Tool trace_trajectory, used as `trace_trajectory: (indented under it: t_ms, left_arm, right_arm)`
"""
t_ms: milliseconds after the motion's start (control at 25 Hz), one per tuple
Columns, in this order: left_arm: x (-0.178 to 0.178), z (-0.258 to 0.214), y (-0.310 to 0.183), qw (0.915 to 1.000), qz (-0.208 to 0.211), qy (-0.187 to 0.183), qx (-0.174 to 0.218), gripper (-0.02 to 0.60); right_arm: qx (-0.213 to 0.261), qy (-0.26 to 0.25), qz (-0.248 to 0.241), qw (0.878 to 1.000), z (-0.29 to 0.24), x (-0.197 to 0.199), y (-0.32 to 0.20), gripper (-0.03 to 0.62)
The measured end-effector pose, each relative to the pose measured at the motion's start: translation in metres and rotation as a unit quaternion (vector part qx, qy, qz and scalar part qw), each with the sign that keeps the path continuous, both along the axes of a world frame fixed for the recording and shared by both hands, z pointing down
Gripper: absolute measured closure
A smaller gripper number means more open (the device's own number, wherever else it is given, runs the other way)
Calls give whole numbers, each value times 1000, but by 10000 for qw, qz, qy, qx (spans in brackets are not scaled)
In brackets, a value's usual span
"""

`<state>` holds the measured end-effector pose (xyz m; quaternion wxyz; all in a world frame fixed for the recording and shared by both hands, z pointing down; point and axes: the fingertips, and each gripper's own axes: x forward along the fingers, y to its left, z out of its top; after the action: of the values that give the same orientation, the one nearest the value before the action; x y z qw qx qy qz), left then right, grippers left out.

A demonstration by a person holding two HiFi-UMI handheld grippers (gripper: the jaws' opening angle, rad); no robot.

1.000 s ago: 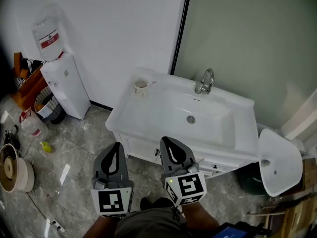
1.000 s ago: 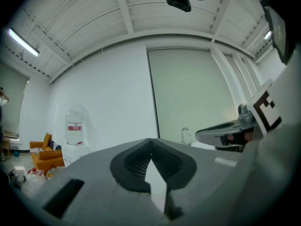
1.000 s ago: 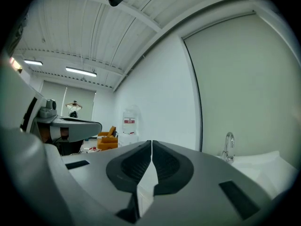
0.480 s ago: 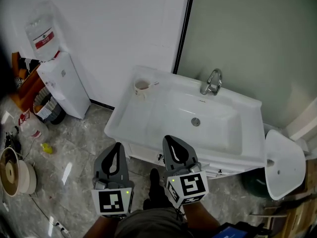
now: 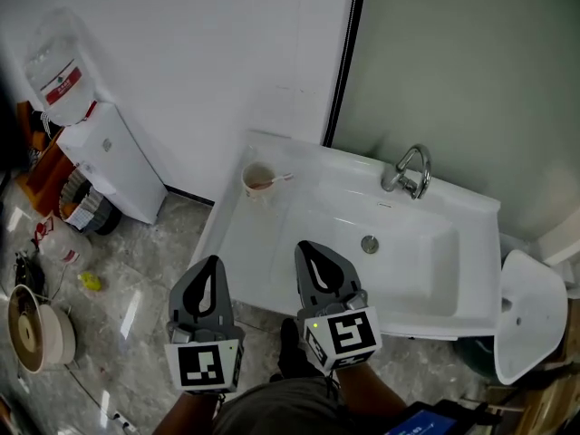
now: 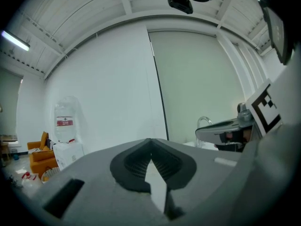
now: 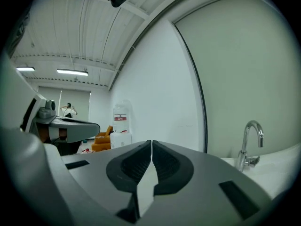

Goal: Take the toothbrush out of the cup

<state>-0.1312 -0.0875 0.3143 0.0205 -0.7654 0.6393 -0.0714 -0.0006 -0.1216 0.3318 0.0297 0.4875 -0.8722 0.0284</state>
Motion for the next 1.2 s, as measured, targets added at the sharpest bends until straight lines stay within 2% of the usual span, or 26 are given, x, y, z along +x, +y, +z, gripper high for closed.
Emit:
trace_trajectory:
  t_ms: [240,360,440,520,760,1120,1200]
  left_arm:
    - [2,-19,-61,9998,-105,-65,137,571]
    - [-2,-28,-81,9993,-260,-96,235,571]
    - [1,-39,-92,9989,-218,-67,410,571]
    - [3,-43,-101,9989,-217,-52,423,571]
    - [-5,-32,-118,9992,-298,-25,246,571]
    - [-18,9,-170,9993,-190,217,-254,571]
    - [-21,19,-185,9990,-159,234,-333,571]
  right_arm:
    - [125,-55,-168,9998,-13,-4,-68,579]
    - [231,-68,-293,9993,-24,-8,-91,579]
    - [341,-43,-352,9988,-33,-9,-103,578]
    - [423,-1,-382,9984,-40,-8,-114,577]
    - [340,22,-414,9986,-33,-13,-135,577]
    - [-95,168,-329,9993,9,-24,-176,576]
    - [-211,236,-308,9990,21,-28,-187,552]
